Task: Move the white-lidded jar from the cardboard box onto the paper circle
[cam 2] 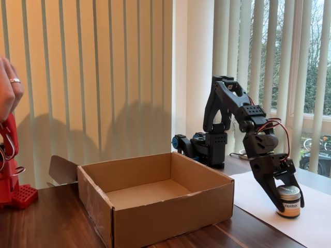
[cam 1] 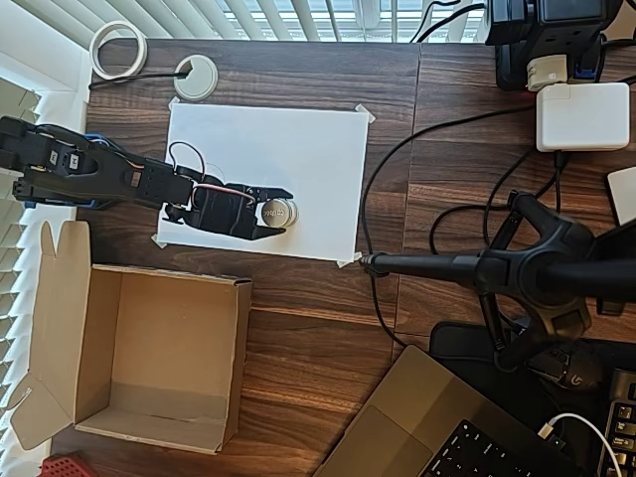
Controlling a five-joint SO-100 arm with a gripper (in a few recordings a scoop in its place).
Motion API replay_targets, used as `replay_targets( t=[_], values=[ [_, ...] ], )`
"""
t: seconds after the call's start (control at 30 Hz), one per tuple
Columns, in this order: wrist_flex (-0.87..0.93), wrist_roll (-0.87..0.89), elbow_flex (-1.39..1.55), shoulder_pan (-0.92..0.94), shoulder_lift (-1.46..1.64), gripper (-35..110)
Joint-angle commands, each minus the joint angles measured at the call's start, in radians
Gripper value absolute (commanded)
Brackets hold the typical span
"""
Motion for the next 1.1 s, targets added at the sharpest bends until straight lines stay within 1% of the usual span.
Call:
replay_targets(
  t=[0.0, 0.07, 0.3, 0.67, 0.8, 0.9, 0.97, 1.07],
  values=[
    [-0.020, -0.015, -0.067, 0.020, 0.038, 35],
    [-0.026, -0.015, -0.067, 0.020, 0.041, 38],
    [-0.037, 0.000, -0.049, 0.015, 0.109, 38],
    [-0.052, 0.064, -0.048, 0.025, 0.440, 37],
    [-0.052, 0.187, -0.005, 0.021, 0.575, 37],
    [-0.052, 0.348, 0.075, -0.008, 0.698, 37],
    [-0.052, 0.431, 0.140, -0.026, 0.785, 32],
    [-0.061, 0.554, 0.262, -0.048, 0.942, 31]
  ],
)
